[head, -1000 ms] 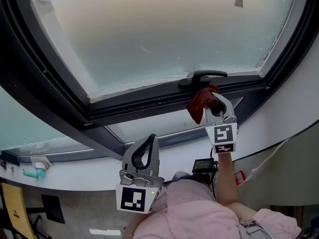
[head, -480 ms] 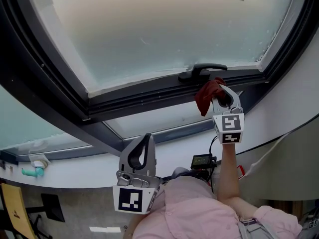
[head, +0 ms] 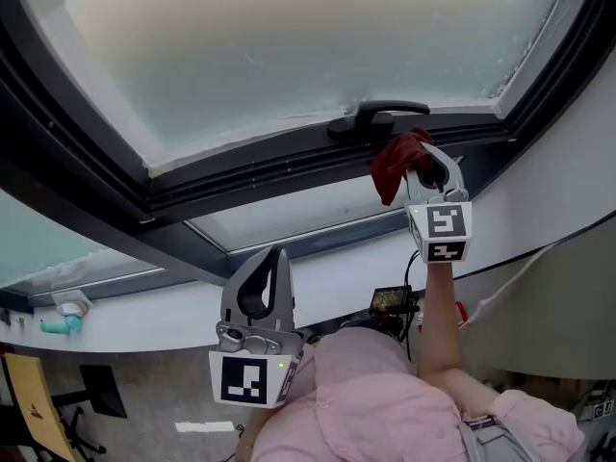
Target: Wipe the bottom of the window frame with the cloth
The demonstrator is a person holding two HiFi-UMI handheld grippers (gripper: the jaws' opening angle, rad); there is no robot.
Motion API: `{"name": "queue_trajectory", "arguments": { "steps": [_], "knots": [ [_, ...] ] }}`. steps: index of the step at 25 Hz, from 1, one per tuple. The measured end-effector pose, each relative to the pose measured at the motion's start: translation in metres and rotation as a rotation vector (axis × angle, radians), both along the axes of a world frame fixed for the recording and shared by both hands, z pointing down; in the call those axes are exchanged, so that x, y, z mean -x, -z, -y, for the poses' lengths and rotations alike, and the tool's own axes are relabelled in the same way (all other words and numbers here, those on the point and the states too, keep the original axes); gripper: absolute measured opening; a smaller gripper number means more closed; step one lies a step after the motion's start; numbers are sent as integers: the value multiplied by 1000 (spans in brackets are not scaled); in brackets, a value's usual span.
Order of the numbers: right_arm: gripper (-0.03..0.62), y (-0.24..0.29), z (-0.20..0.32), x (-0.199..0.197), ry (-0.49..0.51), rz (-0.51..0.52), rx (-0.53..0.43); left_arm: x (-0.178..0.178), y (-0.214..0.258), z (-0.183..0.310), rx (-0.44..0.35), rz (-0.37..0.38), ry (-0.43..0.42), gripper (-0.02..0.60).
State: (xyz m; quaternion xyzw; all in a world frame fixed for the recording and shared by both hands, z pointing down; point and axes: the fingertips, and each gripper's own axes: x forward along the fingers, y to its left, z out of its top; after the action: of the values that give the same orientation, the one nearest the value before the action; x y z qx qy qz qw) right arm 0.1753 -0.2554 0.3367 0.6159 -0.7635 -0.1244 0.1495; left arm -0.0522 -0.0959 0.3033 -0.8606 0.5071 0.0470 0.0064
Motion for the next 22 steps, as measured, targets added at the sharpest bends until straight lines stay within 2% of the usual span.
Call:
{"name": "queue_trajectory", "arguments": {
  "steps": [13, 22],
  "knots": [
    [69, 1, 7, -35, 34, 13, 9, -57, -4, 12, 31, 2, -41, -5],
    [69, 1, 9, -52, 52, 26, 0, -78, -5, 19, 33, 1, -30, -5]
  ]
}}
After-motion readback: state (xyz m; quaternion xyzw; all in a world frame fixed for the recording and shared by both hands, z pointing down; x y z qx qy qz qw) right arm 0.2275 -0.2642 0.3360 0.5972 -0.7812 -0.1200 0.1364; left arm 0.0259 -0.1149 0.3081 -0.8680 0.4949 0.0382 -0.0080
